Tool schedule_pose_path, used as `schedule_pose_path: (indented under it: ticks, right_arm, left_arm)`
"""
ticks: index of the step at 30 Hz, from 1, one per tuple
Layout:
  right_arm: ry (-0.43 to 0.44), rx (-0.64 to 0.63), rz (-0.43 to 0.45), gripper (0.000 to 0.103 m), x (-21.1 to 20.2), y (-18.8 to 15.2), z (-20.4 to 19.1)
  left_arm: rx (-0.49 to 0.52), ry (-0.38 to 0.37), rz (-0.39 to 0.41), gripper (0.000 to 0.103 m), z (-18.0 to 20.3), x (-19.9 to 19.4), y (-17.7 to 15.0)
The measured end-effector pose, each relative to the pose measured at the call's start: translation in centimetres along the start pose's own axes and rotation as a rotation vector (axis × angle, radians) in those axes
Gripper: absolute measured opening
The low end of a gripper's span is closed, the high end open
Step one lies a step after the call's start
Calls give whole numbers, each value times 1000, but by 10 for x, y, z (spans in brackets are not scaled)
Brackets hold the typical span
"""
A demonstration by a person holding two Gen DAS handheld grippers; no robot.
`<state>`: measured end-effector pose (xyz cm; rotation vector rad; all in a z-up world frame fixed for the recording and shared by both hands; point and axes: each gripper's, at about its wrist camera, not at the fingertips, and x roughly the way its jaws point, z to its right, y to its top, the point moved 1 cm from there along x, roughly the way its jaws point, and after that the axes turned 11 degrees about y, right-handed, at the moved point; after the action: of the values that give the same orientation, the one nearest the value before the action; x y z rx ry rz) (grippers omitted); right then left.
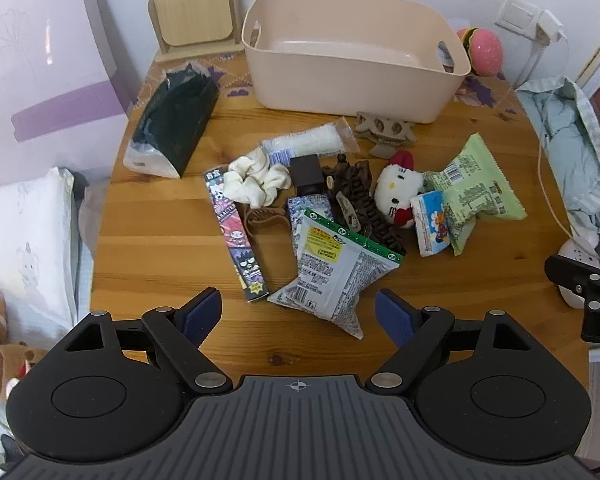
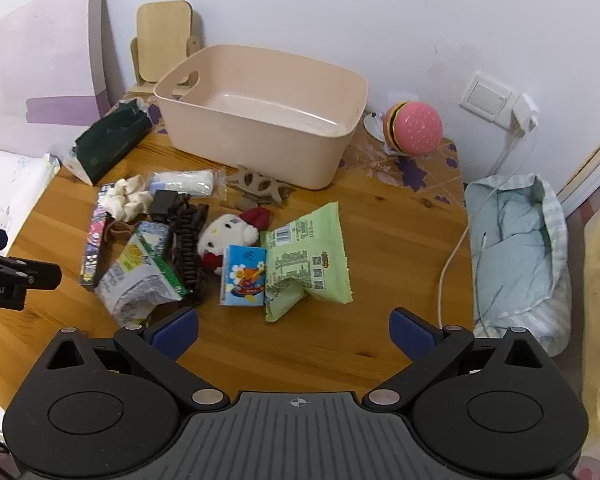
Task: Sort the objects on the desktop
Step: 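Reach the left gripper to the white-and-green snack bag while the right reaches the light-green bag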
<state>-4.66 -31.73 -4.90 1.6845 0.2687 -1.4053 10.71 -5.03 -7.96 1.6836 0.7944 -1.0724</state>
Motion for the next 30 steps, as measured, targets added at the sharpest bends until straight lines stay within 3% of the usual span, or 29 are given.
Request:
schedule_pose_path:
  ticks: [5, 11, 16, 23, 30]
  right_arm:
    - [31, 46, 5, 103, 22, -1, 18]
    - [8, 49, 46, 103, 47, 4, 33]
    - [-3, 20, 84, 93, 69, 12, 42]
    - [38, 40, 35, 89, 111, 17, 54]
    - [39, 26, -26, 88, 142, 23, 57]
  left_arm:
    - [17, -16, 10, 85, 8, 18, 1]
    - [-1, -30, 31, 85, 13, 41, 2]
    - [20, -72, 31, 85, 18, 58, 1]
    - [154, -82, 40, 85, 36, 83, 0]
    - [217, -99, -5, 85, 49, 111, 8]
